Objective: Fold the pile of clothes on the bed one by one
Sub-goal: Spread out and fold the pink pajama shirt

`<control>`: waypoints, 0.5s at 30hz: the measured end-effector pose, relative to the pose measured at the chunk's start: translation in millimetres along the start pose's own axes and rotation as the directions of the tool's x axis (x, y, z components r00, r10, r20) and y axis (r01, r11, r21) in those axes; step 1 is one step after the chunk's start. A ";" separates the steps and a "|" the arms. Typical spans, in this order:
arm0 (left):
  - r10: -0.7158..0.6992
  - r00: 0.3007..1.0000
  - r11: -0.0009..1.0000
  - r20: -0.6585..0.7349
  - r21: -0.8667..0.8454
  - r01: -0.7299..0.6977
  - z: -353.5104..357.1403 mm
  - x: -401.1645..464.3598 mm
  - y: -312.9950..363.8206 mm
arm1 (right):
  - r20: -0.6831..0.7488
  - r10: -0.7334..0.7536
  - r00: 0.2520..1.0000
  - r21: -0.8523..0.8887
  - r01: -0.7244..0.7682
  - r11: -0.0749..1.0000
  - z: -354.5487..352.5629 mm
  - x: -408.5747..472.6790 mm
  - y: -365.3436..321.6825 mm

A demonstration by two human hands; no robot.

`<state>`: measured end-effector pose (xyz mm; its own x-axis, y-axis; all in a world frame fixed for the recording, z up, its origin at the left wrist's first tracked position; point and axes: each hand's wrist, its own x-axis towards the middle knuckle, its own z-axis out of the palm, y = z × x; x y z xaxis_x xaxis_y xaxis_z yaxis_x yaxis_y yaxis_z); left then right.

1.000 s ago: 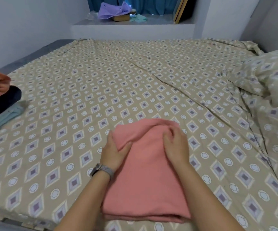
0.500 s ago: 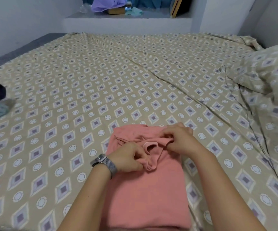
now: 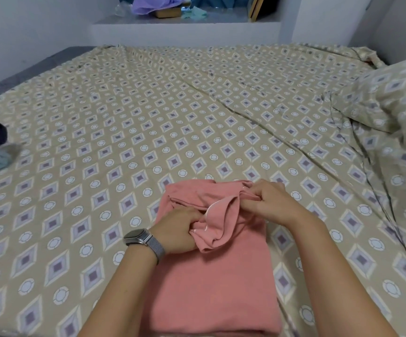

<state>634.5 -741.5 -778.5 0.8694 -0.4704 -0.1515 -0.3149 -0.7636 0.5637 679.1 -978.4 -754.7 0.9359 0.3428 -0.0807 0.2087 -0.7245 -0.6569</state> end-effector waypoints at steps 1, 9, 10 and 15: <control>0.033 0.999 0.999 -0.039 -0.008 -0.033 3.1 1.8 0.6 | 0.011 -0.002 1.000 -0.037 0.002 0.999 1.0 -1.2 -1.0; -0.134 0.953 0.878 -0.272 -0.478 -0.013 6.6 15.7 14.5 | -0.249 -0.022 0.968 0.388 0.120 0.914 0.5 2.8 5.1; -0.214 0.922 0.840 -0.322 -0.543 0.005 5.7 17.0 18.6 | -0.262 -0.019 0.965 0.390 0.124 0.912 2.5 4.4 4.1; -0.754 0.514 0.636 -0.409 -0.650 0.415 -8.3 27.8 -7.3 | -0.185 -0.066 0.981 0.200 0.103 0.974 14.8 17.6 5.5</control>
<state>664.1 -745.4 -780.1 0.8403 0.5147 -0.1704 0.4082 -0.3937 0.8236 692.5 -967.5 -770.9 0.9565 0.2731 0.1027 0.2430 -0.5508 -0.7985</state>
